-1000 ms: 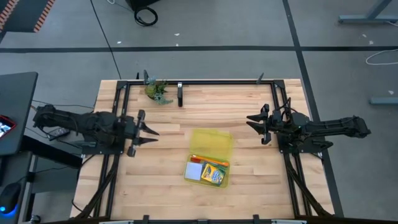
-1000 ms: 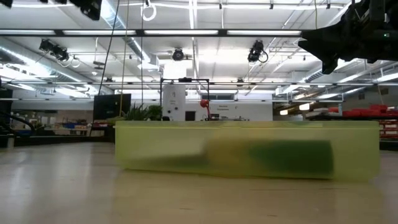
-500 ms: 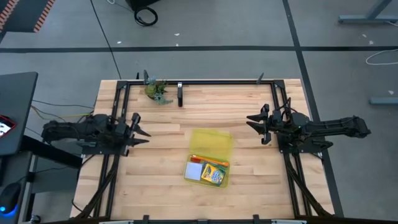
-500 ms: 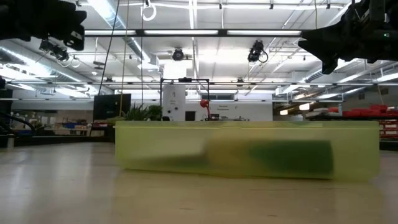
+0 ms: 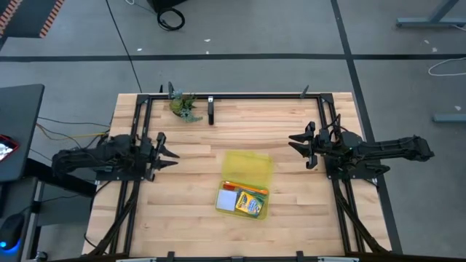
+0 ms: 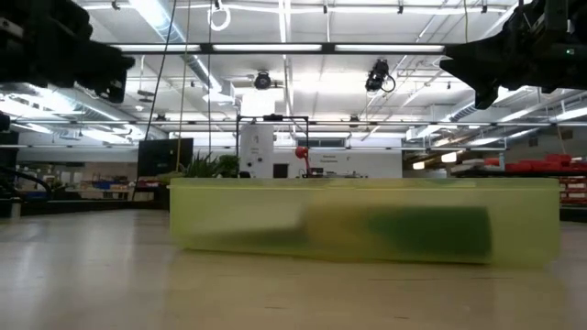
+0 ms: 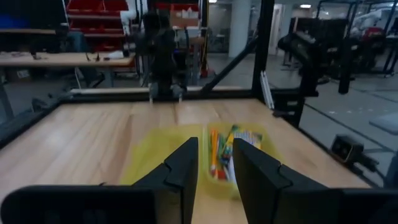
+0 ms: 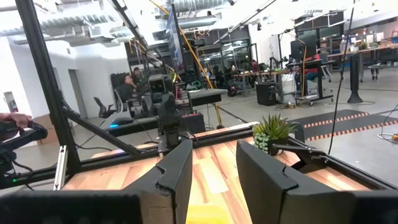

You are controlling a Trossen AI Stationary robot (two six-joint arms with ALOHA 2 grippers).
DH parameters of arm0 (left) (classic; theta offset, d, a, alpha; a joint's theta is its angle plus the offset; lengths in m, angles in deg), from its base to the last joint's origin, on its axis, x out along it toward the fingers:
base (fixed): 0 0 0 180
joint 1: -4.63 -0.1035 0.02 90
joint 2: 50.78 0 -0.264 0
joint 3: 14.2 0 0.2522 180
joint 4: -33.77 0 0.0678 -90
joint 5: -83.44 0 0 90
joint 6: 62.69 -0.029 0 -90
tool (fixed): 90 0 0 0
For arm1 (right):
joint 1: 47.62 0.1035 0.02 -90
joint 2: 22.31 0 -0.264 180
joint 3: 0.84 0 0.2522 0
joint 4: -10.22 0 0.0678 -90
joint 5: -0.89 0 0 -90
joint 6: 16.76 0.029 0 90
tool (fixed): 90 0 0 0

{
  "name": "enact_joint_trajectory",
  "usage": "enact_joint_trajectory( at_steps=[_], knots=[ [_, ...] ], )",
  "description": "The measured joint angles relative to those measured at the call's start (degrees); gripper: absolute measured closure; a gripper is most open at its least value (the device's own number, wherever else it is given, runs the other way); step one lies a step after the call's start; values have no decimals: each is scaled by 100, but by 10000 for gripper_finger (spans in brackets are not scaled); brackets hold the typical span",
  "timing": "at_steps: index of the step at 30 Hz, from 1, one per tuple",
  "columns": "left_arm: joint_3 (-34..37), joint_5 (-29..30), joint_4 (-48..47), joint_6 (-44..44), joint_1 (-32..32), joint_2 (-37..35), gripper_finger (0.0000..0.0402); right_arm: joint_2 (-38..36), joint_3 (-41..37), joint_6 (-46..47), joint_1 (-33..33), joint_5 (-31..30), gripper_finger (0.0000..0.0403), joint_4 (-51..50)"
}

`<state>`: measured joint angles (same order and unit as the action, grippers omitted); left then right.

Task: Pack school essentials
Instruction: Return to Home Position

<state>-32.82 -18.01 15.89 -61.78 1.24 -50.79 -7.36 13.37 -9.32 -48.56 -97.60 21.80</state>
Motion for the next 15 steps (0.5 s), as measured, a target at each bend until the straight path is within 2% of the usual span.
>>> enact_joint_trajectory(
  at_steps=[5, 8, 13, 15],
  knots=[
    [402, 74, 664, 14, 45, 0, 294, -2, -1, 0, -2, 0, 272, 0],
    [420, 138, 692, -164, 131, 0, 294, -2, 0, 0, 0, 0, 272, 0],
    [436, 690, 660, -269, 148, 2, 294, -2, 0, 0, 1, 0, 272, -2],
    [441, 739, 667, -409, 197, 2, 294, -2, -1, 0, 0, 0, 272, 0]
  ],
)
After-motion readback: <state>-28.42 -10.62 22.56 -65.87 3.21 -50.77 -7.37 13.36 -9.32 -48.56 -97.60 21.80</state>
